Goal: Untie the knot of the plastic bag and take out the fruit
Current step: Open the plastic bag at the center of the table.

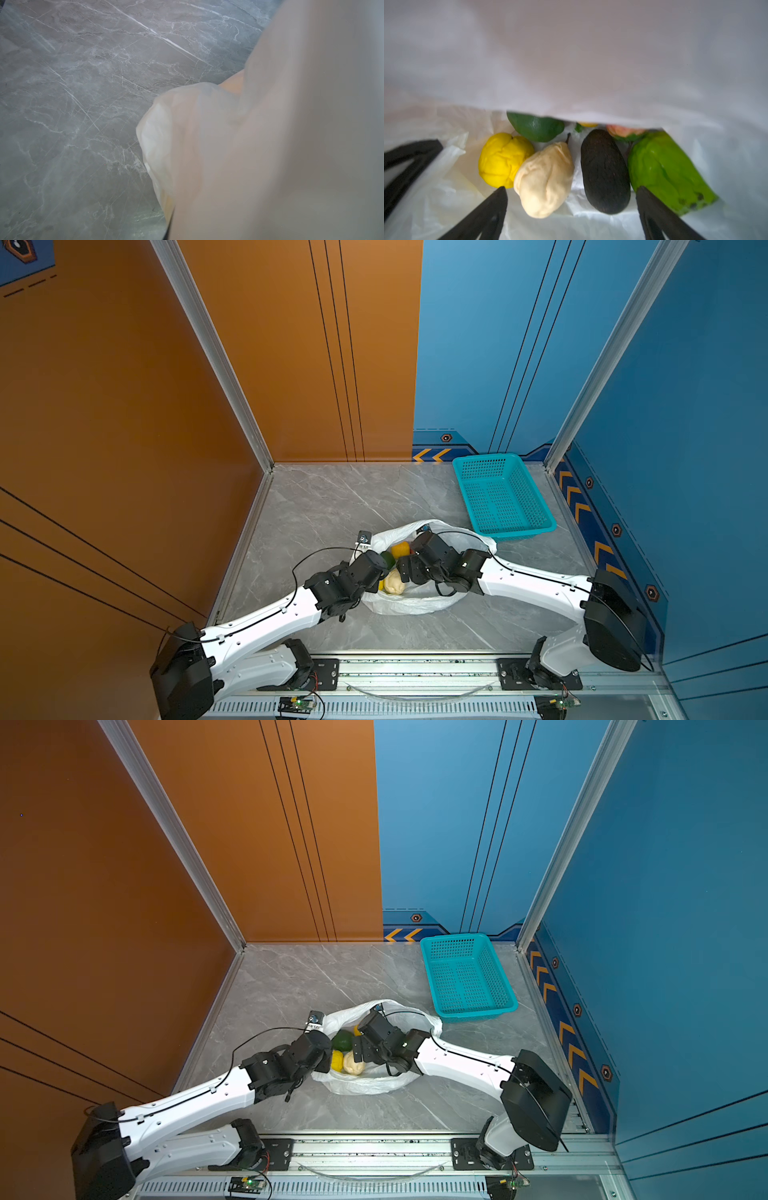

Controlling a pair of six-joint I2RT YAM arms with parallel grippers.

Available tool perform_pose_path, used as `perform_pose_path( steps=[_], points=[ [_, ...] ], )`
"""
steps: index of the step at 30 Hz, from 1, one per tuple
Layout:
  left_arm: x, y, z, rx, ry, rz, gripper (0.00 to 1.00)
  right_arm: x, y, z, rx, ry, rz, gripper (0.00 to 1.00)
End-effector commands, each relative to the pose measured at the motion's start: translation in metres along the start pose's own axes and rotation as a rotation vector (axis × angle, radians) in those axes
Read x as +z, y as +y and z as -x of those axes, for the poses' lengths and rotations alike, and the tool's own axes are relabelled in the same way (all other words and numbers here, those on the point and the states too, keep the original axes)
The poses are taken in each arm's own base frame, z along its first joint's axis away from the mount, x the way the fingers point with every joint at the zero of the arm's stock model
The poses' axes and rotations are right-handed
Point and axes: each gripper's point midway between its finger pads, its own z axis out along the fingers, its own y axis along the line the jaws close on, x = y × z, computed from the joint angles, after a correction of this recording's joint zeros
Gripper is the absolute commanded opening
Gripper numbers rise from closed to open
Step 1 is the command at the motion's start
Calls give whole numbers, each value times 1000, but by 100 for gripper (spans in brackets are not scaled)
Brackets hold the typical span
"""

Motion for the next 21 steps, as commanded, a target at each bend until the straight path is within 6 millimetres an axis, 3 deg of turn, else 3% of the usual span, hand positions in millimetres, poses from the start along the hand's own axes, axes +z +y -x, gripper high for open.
perform_pose_path(
  steps=[1,4,8,10,13,16,21],
  points=[
    [-4,-2,16,6,-117,-2,0,19,-20,29,-16,-72,-95,97],
    [-3,-4,20,15,-157,5,0,21,-49,56,-22,-164,-226,98],
    [-6,-11,28,21,-213,11,0,7,-97,86,-19,-279,-407,100],
    [-8,-14,32,18,-234,6,0,12,-107,91,6,-260,-370,100],
    [-13,-21,40,2,-270,-18,0,21,-88,82,-54,-146,-280,100],
    [-17,-27,53,-25,-308,-37,0,26,-58,53,-115,-20,-186,100],
    [-22,-29,67,-78,-328,-47,0,22,-28,7,-122,100,-83,100]
  ],
)
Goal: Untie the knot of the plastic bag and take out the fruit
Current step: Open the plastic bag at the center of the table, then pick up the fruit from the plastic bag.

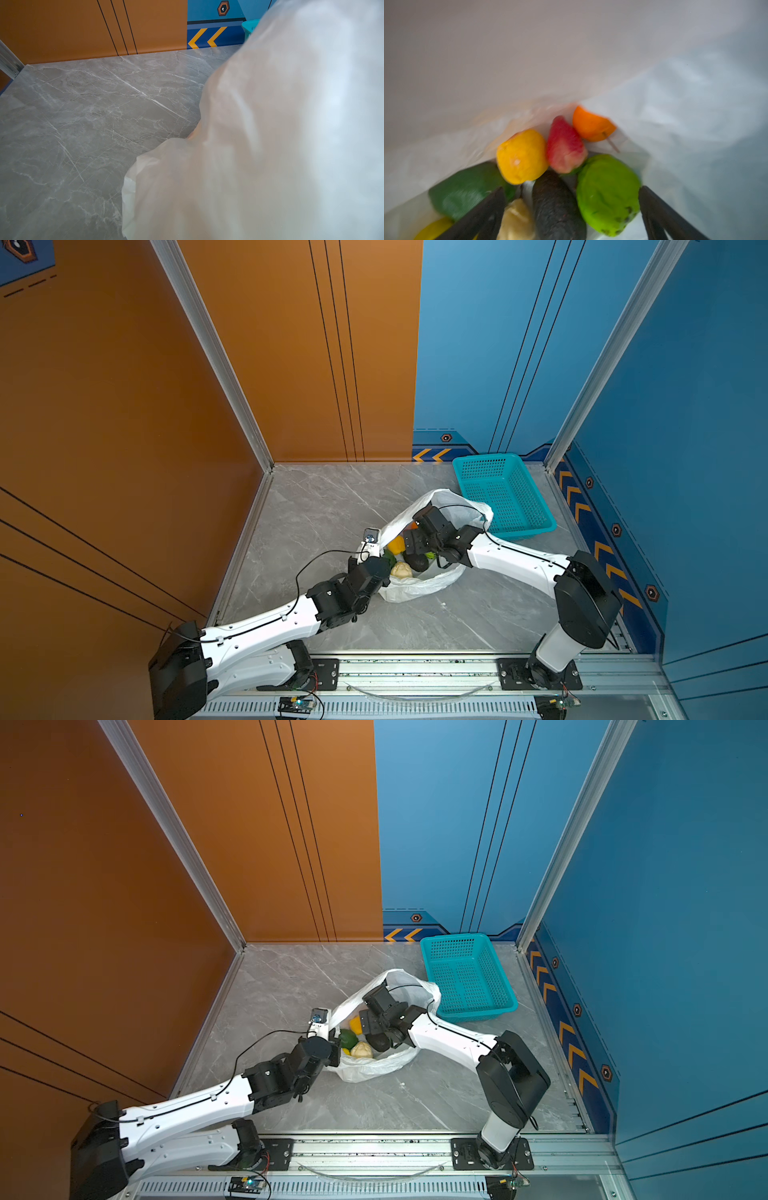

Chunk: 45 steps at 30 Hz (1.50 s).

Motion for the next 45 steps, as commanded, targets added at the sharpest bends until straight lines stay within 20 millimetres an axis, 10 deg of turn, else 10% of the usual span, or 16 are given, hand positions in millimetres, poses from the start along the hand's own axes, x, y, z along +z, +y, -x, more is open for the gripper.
perform_pose_path(
  steps=[1,17,45],
  points=[
    [-1,0,22,-44,-41,24,0,-8,18,-46,-28,149,70,100],
    [-3,31,-22,-69,148,101,0,-35,15,-168,-60,376,15,100],
    [-10,24,-70,-99,285,13,0,-20,75,-84,236,277,167,95]
  ],
)
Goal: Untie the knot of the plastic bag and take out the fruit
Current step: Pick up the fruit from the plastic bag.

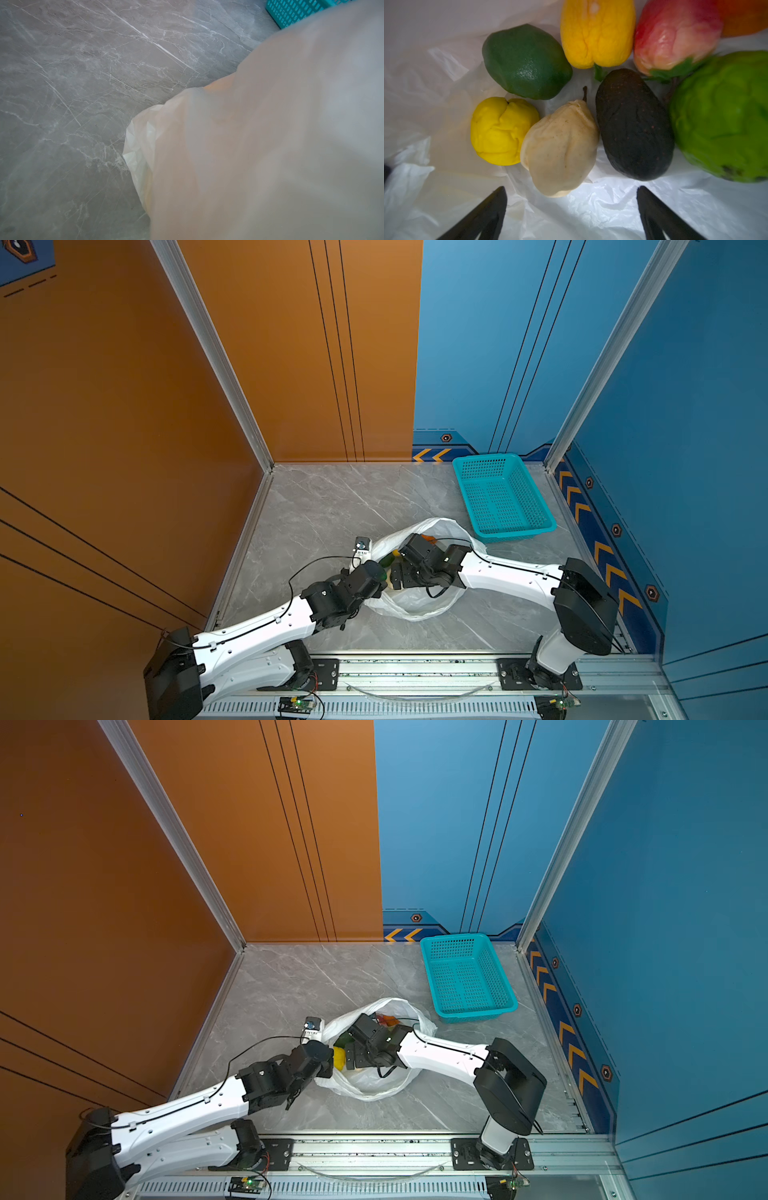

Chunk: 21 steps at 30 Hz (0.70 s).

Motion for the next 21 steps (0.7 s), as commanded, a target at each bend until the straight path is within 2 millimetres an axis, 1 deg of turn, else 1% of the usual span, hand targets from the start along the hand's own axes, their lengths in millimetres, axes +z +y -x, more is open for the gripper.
perform_pose_path(
  steps=[1,4,7,14,18,21],
  points=[
    [3,5,-15,-24,42,-4,0,1,14,5,43,-22,20,94],
    [4,5,-16,-35,40,-4,0,6,15,5,60,-37,1,90],
    [3,7,-12,-46,19,-8,0,11,15,11,69,-88,-25,88],
    [5,6,5,-96,-27,-45,0,30,14,26,72,-145,-80,84],
    [8,6,11,-119,-32,-64,0,39,13,27,68,-139,-97,82],
    [9,7,11,-123,-29,-67,0,45,11,26,67,-136,-101,80]
  ],
)
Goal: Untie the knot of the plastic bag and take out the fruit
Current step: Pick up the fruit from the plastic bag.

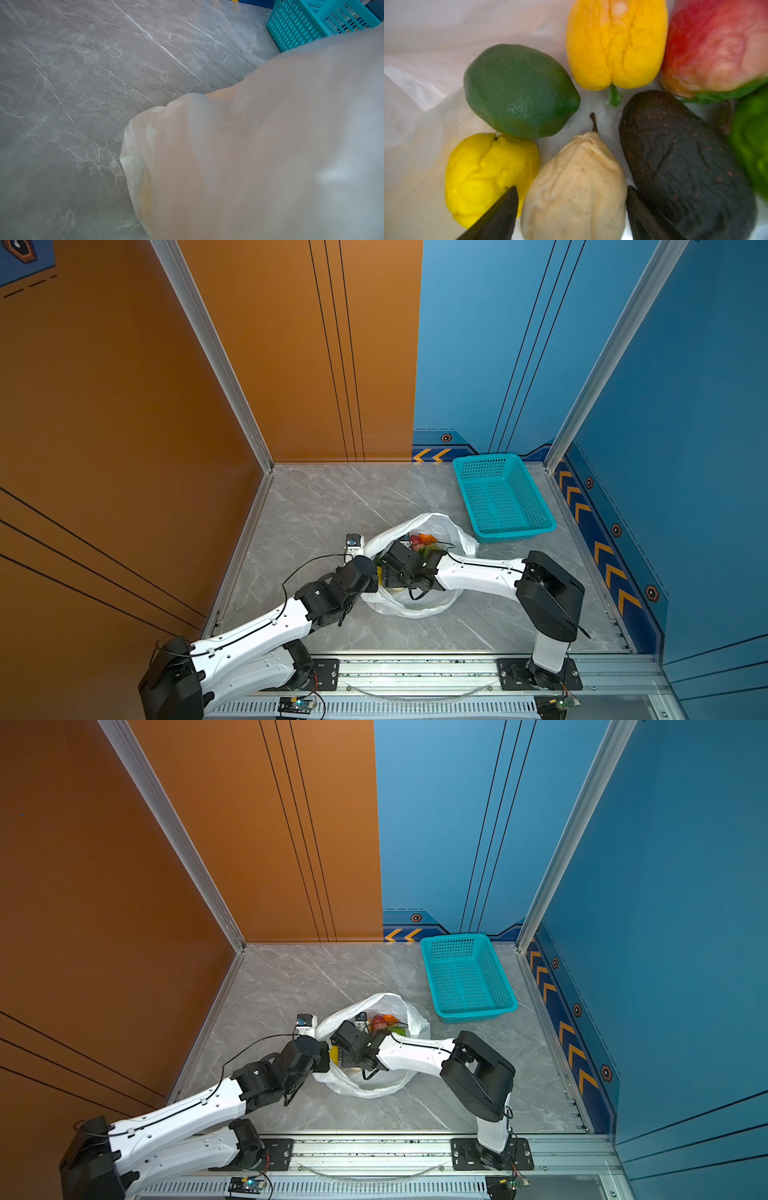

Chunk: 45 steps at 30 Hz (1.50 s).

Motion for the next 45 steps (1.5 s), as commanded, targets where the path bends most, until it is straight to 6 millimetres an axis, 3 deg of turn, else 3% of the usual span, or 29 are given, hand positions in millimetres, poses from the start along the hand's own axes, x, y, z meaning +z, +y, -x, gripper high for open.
perform_pose_path(
  steps=[1,6,12,24,30,38,45],
  points=[
    [1,-3,-1,1,3,-31,0,5,1,12,14,-43,-16,77],
    [1,-2,-5,1,14,-32,0,8,-2,14,10,-46,-19,60],
    [6,2,-14,5,33,-20,0,-4,0,14,5,-41,10,44],
    [4,-2,3,16,-9,-6,0,-67,11,-7,-80,12,81,42],
    [3,-1,10,8,-28,8,0,-109,11,-7,-104,-13,96,42],
    [6,-4,14,21,-22,11,0,-176,8,25,-117,-79,146,43],
    [8,-7,16,31,-22,14,0,-235,-9,81,-57,-176,211,42]
  ],
)
